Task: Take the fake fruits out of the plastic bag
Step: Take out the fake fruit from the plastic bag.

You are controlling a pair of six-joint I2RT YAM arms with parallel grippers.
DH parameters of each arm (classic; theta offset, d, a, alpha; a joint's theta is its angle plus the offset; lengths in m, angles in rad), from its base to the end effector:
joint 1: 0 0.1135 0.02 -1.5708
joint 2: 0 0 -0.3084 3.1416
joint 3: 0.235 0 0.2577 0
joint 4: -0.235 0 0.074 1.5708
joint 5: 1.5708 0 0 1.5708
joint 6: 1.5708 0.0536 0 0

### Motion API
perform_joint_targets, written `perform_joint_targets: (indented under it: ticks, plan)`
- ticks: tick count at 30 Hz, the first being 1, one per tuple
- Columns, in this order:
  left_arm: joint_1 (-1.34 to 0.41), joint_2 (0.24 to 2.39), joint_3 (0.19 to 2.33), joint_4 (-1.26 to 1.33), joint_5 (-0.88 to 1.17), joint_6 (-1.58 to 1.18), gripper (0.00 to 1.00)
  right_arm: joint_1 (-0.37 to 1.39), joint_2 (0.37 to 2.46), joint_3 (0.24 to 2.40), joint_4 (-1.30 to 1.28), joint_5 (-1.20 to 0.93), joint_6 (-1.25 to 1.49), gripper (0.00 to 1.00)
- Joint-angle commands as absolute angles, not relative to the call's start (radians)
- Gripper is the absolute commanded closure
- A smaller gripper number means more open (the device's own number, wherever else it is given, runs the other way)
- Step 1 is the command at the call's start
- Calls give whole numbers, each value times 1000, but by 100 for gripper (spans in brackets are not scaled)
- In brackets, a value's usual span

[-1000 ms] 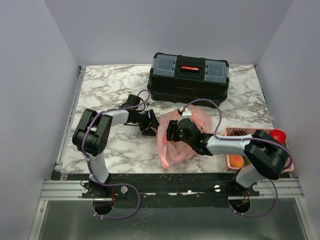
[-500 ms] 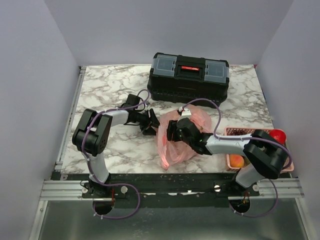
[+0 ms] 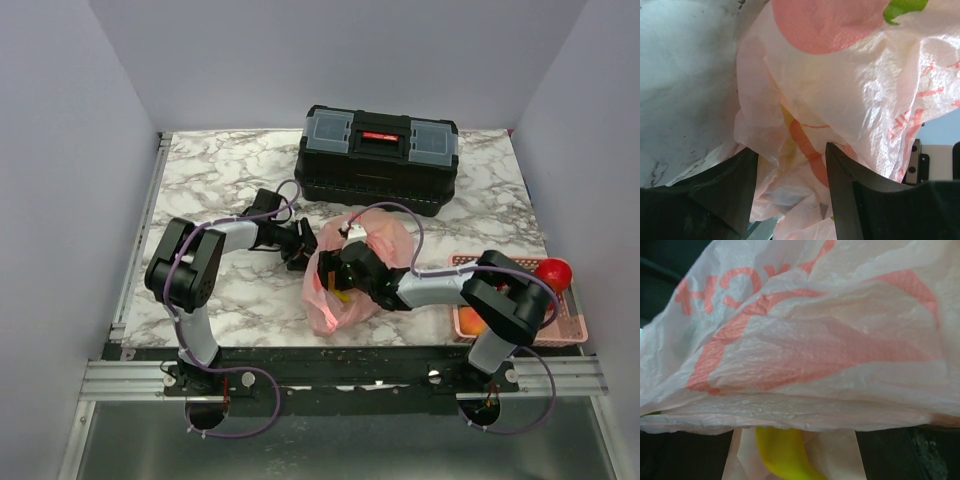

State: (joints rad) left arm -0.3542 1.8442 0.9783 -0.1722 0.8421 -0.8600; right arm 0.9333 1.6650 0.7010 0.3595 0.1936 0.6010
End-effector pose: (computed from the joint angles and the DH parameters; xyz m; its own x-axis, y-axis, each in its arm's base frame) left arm 0.3304 -0.1648 0.1639 -0.9715 -0.1788 0.1557 -0.2298 0.5482 -0.8042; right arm 0.2139 0.2714 0.1769 -0.6716 0.0255 -0.7404 -0.3814 0.8449 0.3751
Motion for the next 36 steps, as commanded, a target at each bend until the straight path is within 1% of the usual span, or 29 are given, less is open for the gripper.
perform_joint_targets:
  ticks: [1, 6, 10, 13, 15, 17, 19, 20, 22, 24, 25, 27, 32, 35, 36]
  plan:
    - [-368, 1854, 963, -143, 876, -868, 46, 972, 1727, 736, 374, 205, 572, 10]
    - [-377, 1866, 958, -139, 874, -873, 46, 1029, 1801, 819, 259, 443, 528, 11]
    - [-379, 1864, 953, -137, 869, -871, 47, 1046, 1827, 854, 215, 572, 523, 13]
    - [-386, 1864, 942, -127, 872, -877, 48, 1049, 1815, 867, 220, 605, 531, 14]
    - [-386, 1857, 932, -117, 875, -883, 49, 1050, 1803, 868, 222, 620, 533, 18]
    - [-385, 1849, 931, -126, 869, -876, 49, 1049, 1776, 856, 210, 616, 550, 25]
    - [-383, 1843, 937, -141, 863, -863, 49, 1050, 1726, 822, 224, 584, 564, 36]
    - [-383, 1842, 941, -146, 858, -857, 49, 1051, 1699, 796, 246, 563, 565, 44]
    - [-381, 1847, 948, -154, 856, -854, 49, 1050, 1644, 749, 296, 518, 555, 48]
    - [-379, 1854, 959, -161, 853, -854, 49, 1049, 1609, 727, 311, 502, 547, 59]
    - [-378, 1857, 964, -169, 848, -849, 49, 1050, 1593, 726, 296, 503, 557, 67]
    - [-375, 1859, 969, -179, 841, -842, 49, 1050, 1559, 715, 279, 499, 565, 75]
    - [-365, 1825, 974, -184, 830, -828, 48, 1049, 1516, 700, 267, 506, 559, 88]
    - [-361, 1735, 967, -193, 790, -794, 41, 1050, 1528, 697, 274, 509, 559, 89]
    - [-360, 1695, 965, -204, 765, -774, 37, 1049, 1536, 700, 275, 502, 559, 87]
